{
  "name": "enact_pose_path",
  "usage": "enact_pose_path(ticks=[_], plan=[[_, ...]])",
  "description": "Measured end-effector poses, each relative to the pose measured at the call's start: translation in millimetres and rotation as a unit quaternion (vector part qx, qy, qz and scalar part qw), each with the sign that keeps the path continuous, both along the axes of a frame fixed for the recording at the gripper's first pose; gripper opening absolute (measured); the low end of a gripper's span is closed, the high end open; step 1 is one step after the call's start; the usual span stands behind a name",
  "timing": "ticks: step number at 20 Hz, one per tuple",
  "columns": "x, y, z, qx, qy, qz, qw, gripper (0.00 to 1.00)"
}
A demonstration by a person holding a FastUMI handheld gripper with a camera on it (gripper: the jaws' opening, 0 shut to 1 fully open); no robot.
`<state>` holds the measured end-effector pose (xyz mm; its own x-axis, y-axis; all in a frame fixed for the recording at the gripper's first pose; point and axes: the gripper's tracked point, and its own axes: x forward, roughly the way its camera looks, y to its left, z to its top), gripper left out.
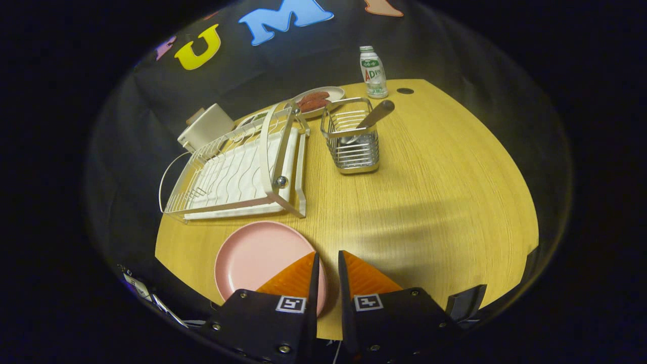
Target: Take the plate from the dish rack, then take the spoon from the basket and place it into the plate.
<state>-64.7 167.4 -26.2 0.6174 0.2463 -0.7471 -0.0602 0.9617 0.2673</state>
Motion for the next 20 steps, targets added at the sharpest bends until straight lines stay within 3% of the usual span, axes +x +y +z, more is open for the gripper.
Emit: enact_pose_path(ticks=[3,8,14,20], plan=[[17,-17,20,-0.024,-0.079,-0.002,0.997,0.21],[41,-42,46,-0.030,-0.201,-0.025,0.979,0.21],[79,-73,53,-0.044,-0.262,-0.048,0.963,0.21],[122,-71,55,-0.031,-0.290,-0.034,0.956,0.21]])
